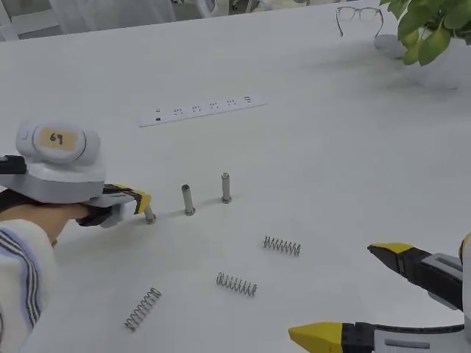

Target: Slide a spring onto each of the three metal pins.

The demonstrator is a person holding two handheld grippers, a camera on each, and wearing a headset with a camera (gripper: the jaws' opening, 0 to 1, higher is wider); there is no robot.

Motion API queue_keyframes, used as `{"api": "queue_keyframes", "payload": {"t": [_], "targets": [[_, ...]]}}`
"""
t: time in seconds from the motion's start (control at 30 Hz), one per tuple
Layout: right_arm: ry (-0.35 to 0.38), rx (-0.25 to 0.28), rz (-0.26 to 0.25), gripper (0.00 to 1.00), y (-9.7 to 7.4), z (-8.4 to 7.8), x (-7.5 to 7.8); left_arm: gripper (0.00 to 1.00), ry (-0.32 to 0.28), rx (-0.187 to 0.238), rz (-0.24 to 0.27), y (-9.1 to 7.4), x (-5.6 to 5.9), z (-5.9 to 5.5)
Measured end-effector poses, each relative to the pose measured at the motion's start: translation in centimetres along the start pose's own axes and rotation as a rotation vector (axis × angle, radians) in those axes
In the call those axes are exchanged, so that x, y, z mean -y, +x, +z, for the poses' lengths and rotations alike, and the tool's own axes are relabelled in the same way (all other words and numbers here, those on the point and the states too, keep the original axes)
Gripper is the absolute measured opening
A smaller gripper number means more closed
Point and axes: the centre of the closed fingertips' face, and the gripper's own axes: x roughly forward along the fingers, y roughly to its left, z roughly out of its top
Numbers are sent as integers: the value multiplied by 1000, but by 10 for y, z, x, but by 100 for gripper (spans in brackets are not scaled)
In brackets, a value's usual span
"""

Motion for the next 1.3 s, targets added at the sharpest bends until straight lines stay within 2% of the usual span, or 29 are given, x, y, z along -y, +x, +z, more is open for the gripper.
{"api": "queue_keyframes", "payload": {"t": [0.4,0.53,0.87,1.1,1.3], "targets": [[-2,-10,11,92,3,-2,-3,0,12,1,-5,4,1,4],[0,-10,12,92,3,-3,-3,0,32,-15,-3,6,3,0],[2,-11,15,92,3,-3,-3,0,-15,-4,2,4,0,2],[10,-14,7,92,2,-4,-2,0,-17,-4,-1,5,0,3],[10,-17,9,92,2,-5,-2,0,29,-13,-8,5,1,2]]}}
